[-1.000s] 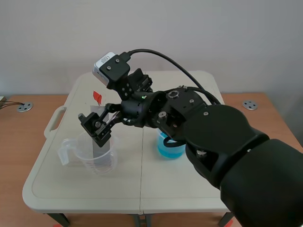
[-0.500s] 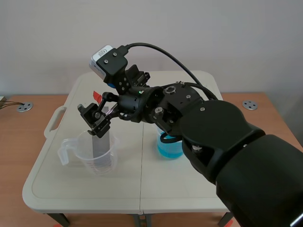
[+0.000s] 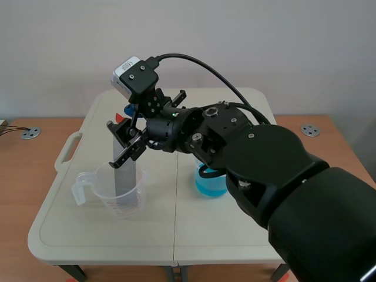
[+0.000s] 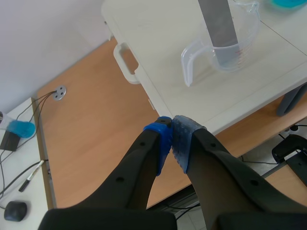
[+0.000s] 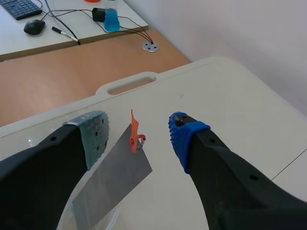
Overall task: Hold the metal plate by the orange handle, dip it into the blue solution, take it out and point at it, then put the plate back in the beaker on the left.
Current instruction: 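Lift the metal plate out of the left beaker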
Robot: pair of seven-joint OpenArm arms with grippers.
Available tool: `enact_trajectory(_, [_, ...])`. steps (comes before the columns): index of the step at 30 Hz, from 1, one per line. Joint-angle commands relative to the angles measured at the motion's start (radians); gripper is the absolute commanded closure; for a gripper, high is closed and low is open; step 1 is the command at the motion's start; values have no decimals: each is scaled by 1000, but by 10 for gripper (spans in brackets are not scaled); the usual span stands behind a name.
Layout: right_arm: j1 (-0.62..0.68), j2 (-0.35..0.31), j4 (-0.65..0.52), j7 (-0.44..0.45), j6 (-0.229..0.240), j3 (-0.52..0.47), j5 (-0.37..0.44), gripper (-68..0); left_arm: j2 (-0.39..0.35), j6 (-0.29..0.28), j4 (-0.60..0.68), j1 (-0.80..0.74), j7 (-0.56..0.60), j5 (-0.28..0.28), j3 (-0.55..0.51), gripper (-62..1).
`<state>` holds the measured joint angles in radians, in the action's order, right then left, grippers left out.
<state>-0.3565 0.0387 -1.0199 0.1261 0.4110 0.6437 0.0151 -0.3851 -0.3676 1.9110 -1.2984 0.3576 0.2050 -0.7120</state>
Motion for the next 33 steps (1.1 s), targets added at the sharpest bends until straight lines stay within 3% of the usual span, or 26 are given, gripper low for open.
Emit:
enact_trajectory(1, [-26, 6, -3, 7, 0, 6, 10, -230, 4, 5, 4, 0, 20, 7, 2, -23])
enact_trajectory(11, [-26, 6, -3, 4, 2, 6, 10, -11, 5, 5, 4, 3, 19, 8, 2, -23])
enact_trajectory(15, [-26, 5, -3, 16, 18, 6, 10, -13, 4, 5, 4, 3, 19, 8, 2, -23])
enact_trajectory(21, [-26, 3, -4, 78, 97, 6, 10, -13, 4, -3, 4, 3, 12, 7, 3, -23])
enact_trajectory(27, [-26, -3, -5, 92, 213, 6, 10, -13, 4, -16, 4, 3, 11, 7, 3, -23])
enact_trajectory(33, [-25, -37, -24, 176, 285, 6, 10, -13, 4, -22, 4, 3, 11, 7, 3, -23])
